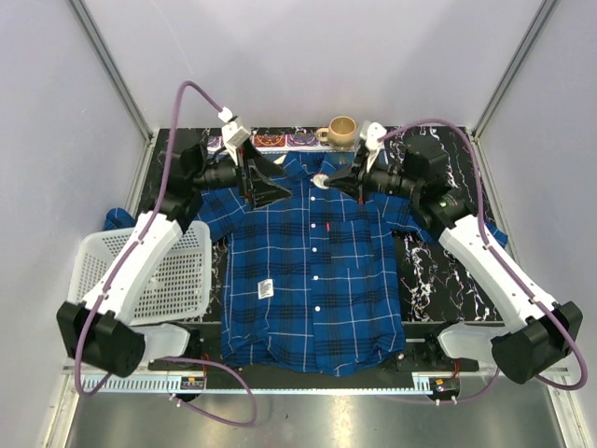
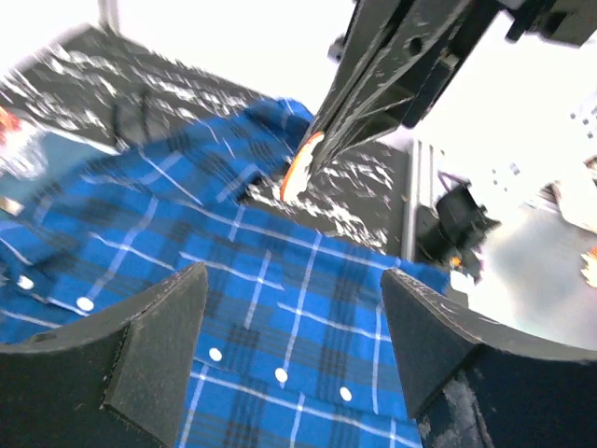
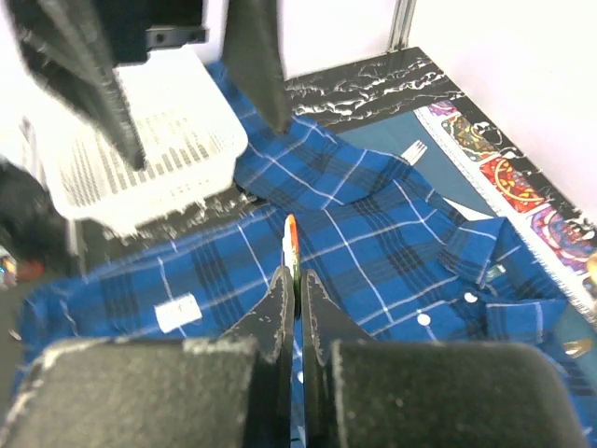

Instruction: Pin the brooch onto the clothing

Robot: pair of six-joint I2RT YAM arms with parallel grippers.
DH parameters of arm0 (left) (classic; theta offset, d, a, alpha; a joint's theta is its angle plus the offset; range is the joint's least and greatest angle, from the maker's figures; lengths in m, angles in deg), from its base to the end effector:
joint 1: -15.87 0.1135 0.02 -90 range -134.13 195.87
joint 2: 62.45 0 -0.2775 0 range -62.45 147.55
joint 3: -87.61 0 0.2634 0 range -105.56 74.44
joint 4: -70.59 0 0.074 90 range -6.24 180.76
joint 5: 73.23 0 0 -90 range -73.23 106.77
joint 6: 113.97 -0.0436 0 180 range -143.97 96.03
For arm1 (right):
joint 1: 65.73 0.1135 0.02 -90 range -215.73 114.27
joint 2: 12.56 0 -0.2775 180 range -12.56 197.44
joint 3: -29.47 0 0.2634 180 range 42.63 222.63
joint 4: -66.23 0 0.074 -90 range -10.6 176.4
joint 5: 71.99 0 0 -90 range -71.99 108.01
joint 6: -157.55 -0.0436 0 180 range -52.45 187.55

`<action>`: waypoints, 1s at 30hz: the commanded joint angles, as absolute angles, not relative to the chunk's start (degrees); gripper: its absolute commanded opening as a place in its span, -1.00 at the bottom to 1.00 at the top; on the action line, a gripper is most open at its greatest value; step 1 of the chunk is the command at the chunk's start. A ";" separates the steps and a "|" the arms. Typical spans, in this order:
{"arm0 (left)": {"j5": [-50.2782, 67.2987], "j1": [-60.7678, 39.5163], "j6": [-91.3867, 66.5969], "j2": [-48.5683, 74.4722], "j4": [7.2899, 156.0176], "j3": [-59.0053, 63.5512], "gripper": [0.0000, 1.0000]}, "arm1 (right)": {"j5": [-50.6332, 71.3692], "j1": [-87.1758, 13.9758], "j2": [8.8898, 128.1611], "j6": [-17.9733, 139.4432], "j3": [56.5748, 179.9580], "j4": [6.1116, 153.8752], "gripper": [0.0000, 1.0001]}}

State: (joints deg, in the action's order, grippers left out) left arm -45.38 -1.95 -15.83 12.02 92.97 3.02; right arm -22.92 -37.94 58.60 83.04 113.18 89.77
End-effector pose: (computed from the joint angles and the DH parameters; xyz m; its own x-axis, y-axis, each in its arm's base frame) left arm 0.2712 -0.1277 0.4071 -0.3368 0.0388 -0.9408 0.9272 0.1877 -0.3242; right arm 0.2454 0.1616 0.4130 0.0835 -0.1841 -0.9794 -0.9328 0.3314 -0.1418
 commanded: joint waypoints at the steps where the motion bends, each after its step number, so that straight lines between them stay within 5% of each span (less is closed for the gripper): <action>1: -34.22 -2.85 -2.72 4.97 69.47 8.07 0.57 | -24.26 -39.88 58.81 53.55 116.28 77.31 -1.00; 8: -27.17 -7.68 -2.11 2.50 69.87 6.94 0.49 | -32.25 -41.03 61.62 29.51 117.34 63.17 -1.00; 12: -30.32 -7.68 3.00 2.67 66.19 6.68 0.24 | -40.51 -41.21 63.29 22.21 117.16 57.52 -1.00; 30: -38.16 -11.81 5.64 4.25 66.18 5.97 -0.41 | -40.88 -41.03 61.63 33.27 118.57 64.63 -1.00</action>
